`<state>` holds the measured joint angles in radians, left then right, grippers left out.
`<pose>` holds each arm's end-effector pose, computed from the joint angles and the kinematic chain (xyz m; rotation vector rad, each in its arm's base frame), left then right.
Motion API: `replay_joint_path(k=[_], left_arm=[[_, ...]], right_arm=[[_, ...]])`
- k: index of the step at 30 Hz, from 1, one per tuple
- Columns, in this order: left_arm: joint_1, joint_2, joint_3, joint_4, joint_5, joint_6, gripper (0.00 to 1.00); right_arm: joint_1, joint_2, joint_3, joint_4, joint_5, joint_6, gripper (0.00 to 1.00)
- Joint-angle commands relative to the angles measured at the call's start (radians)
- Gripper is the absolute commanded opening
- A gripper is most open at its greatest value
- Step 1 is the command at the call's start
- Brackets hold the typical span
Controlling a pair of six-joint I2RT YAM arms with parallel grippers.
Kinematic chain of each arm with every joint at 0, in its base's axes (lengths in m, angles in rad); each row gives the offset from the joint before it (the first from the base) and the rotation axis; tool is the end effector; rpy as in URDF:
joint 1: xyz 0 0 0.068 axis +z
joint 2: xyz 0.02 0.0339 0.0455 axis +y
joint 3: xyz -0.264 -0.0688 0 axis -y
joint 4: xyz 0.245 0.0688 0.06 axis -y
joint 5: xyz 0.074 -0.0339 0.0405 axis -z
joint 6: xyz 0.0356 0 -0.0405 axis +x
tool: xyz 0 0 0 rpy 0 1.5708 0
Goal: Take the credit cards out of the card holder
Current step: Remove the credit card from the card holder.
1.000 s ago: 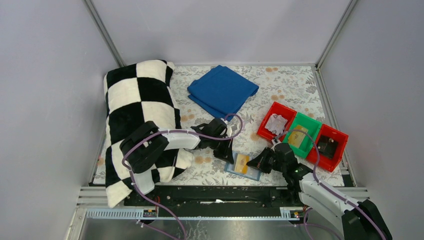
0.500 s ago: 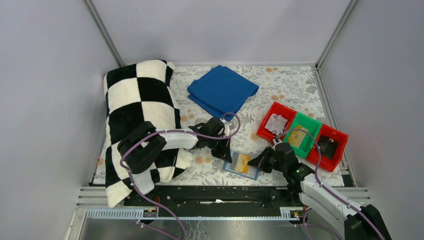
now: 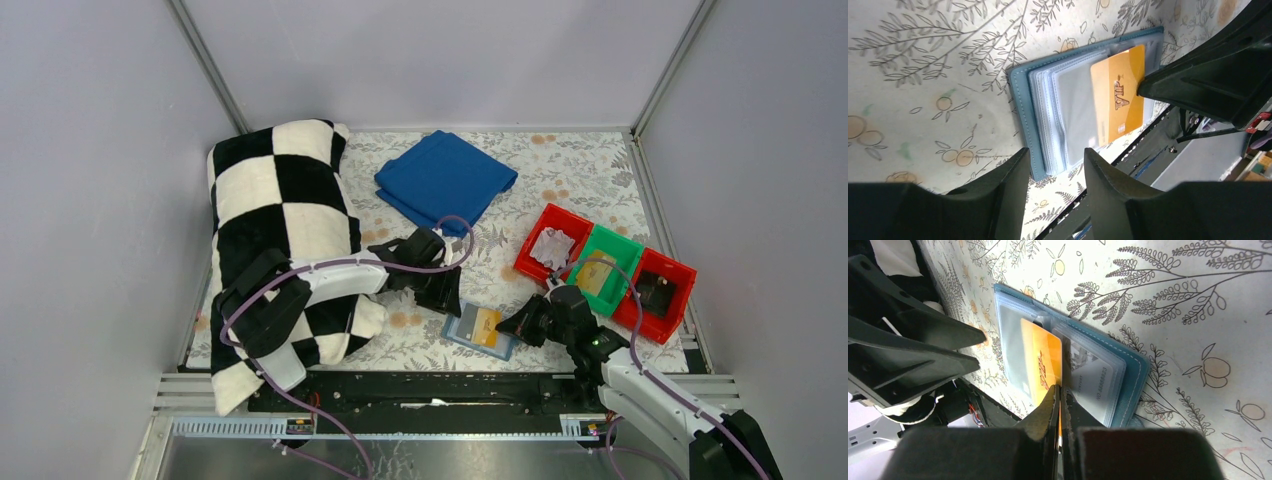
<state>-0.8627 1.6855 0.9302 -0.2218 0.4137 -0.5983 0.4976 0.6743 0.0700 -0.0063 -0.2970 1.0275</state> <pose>0.2033 -0.2595 0.1631 0.5464 2.7476 -1.0076 0.1163 0.0750 0.1266 0.4482 2.3664 1.1235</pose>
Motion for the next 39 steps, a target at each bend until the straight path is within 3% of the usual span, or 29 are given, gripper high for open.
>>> replay_joint_path(k=[1, 8, 17, 33, 39], left_arm=[[0.003, -0.071, 0.057, -0.059, -0.067, 0.017, 0.5], [-0.034, -0.07, 0.042, 0.072, 0.03, -0.101, 0.63], [-0.046, 0.034, -0.03, 0.332, 0.11, -0.257, 0.59], [-0.047, 0.121, -0.052, 0.383, 0.117, -0.286, 0.56], [-0.048, 0.125, -0.059, 0.383, 0.117, -0.282, 0.56]], right_arm=[[0.006, 0.006, 0.022, -0.012, 0.017, -0.016, 0.0], [0.008, -0.007, 0.017, -0.021, 0.021, -0.007, 0.0], [0.008, -0.021, 0.003, -0.024, 0.019, 0.003, 0.0], [0.008, 0.027, -0.022, 0.066, -0.019, 0.04, 0.0], [0.008, 0.006, -0.046, 0.073, -0.015, 0.069, 0.24]])
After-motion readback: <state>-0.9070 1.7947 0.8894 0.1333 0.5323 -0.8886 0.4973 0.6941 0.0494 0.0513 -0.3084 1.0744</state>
